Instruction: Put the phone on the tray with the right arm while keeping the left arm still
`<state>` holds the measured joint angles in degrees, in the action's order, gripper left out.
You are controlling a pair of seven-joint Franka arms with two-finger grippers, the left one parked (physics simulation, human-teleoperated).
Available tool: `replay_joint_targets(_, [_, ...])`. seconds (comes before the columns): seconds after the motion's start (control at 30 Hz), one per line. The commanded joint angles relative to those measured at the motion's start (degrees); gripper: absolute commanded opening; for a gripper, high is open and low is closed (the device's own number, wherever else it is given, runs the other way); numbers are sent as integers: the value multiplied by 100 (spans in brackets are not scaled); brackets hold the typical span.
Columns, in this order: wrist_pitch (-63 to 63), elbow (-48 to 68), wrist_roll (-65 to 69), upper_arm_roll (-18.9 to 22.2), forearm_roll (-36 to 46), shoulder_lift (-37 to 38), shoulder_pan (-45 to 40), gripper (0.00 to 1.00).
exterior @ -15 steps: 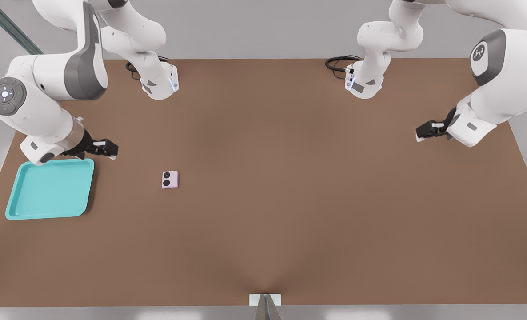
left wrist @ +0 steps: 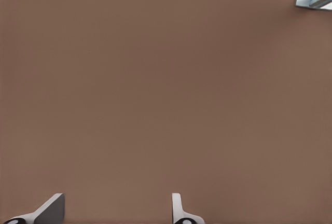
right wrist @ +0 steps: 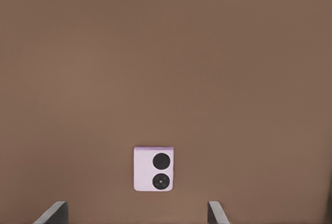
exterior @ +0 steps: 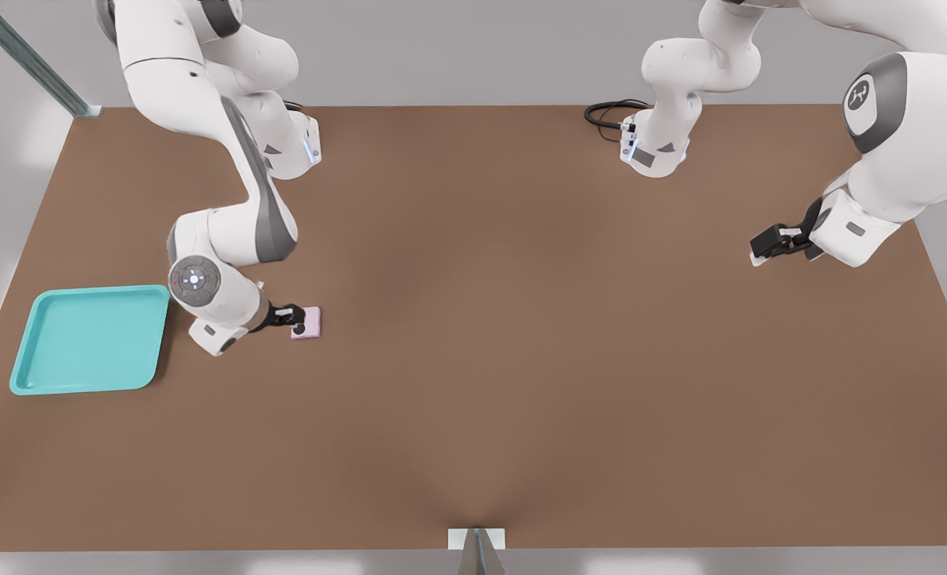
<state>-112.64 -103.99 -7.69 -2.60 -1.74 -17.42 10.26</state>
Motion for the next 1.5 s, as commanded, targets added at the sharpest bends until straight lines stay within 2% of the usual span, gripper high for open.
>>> replay_joint_targets(0.0, [-874, -192, -883, -47, 24, -51, 20, 100])
replay_joint_targets(0.17, [-1129, -860, -1402, -241, 24, -16, 64, 100])
replay_joint_targets(0.4, [-1796, -1246, -1692, -127, 24, -236, 55, 100])
replay_joint_targets(0.67, [-1954, -1387, -1701, -100, 24, -447, 55, 100])
replay_joint_targets(0.73, [-2499, -1756, -1701, -100, 24, -456, 46, 100])
replay_joint_targets(1.07, [-2887, -1870, -1569, -12, -11, -728, 38, 100])
replay_joint_targets(1.47, [-2834, -2046, -576, 67, -20, -825, 81, 100])
